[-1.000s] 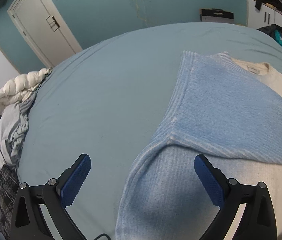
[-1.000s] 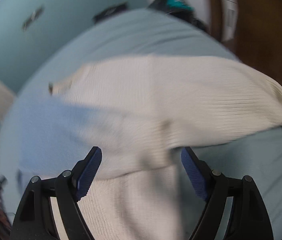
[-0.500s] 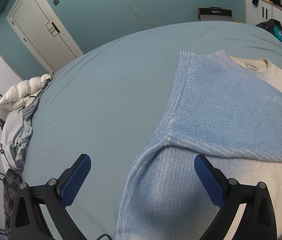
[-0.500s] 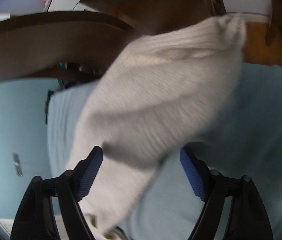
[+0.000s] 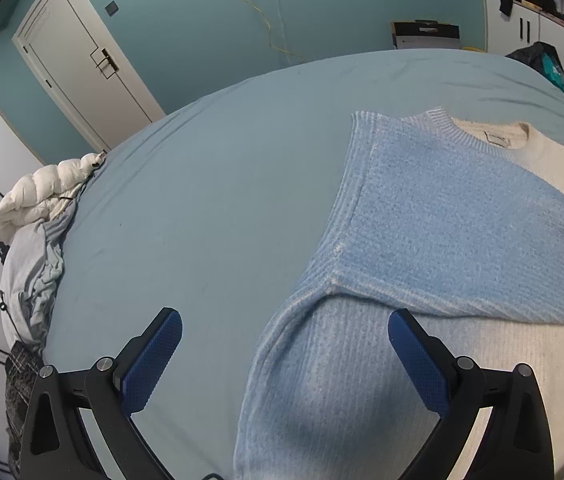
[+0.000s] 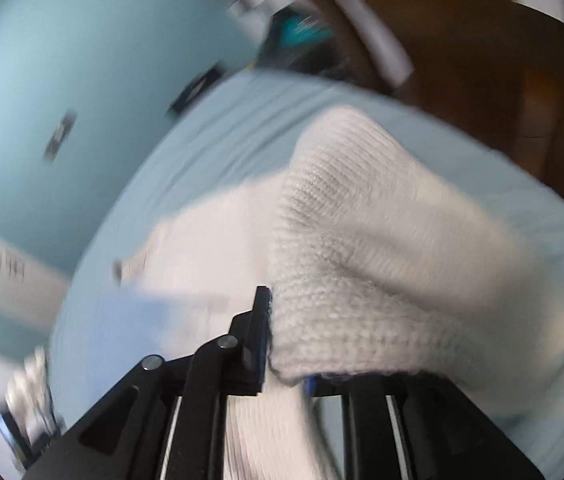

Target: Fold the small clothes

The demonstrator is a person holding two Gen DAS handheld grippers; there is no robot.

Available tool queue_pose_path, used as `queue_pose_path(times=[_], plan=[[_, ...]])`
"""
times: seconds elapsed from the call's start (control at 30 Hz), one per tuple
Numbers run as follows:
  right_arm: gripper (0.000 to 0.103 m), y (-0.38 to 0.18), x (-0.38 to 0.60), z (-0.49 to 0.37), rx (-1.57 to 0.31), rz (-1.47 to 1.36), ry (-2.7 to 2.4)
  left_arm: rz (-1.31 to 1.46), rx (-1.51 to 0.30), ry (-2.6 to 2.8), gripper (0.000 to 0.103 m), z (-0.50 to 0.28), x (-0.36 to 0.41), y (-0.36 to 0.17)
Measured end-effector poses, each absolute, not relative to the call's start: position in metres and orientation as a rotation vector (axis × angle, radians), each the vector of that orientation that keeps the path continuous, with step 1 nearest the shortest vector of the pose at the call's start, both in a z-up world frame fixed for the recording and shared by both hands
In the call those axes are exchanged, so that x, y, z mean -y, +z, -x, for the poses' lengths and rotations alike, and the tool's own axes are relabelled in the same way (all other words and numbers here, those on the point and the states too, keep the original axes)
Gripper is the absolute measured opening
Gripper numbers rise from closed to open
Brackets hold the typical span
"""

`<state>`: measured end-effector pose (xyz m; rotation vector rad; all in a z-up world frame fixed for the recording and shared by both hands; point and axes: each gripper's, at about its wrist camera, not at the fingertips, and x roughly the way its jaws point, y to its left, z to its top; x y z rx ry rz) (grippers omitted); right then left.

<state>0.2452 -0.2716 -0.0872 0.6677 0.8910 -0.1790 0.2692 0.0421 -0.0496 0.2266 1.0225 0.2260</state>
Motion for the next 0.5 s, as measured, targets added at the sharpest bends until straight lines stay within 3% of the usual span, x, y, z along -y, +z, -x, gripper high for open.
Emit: queue_pose_path(times=[0.03,0.1,0.23,0.3,0.5], plan=[[0.023,-0.091,0.267,-0.242,-0.914,-0.633,-0.185,-0.224,-1.024,0.226,0.103,-0.268,-0.043,-0.049],[0.041,-0.098,0.267,-0.233,-0.973,-0.614,-0.223,-0.216,-1.025,0.23,0.103,-0.266,-0.046,-0.048],[0.053,-0.099,0.312,-0.168,-0.91,-0.859,-0.201,-0.182,-1.015,0.224,0.103,-0.263,-0.05,-0.042],[0.087,-0.097,0.335,-0.143,-0.864,-0.891,-0.293,-0.167,-1.002,0.208,0.103,-0.264,-0.049,-0.036],[0.088,-0.144,0.389,-0.126,-0.953,-0.973,-0.41,-0.189,-0.98,0.192,0.103,-0.264,-0.041,-0.031]])
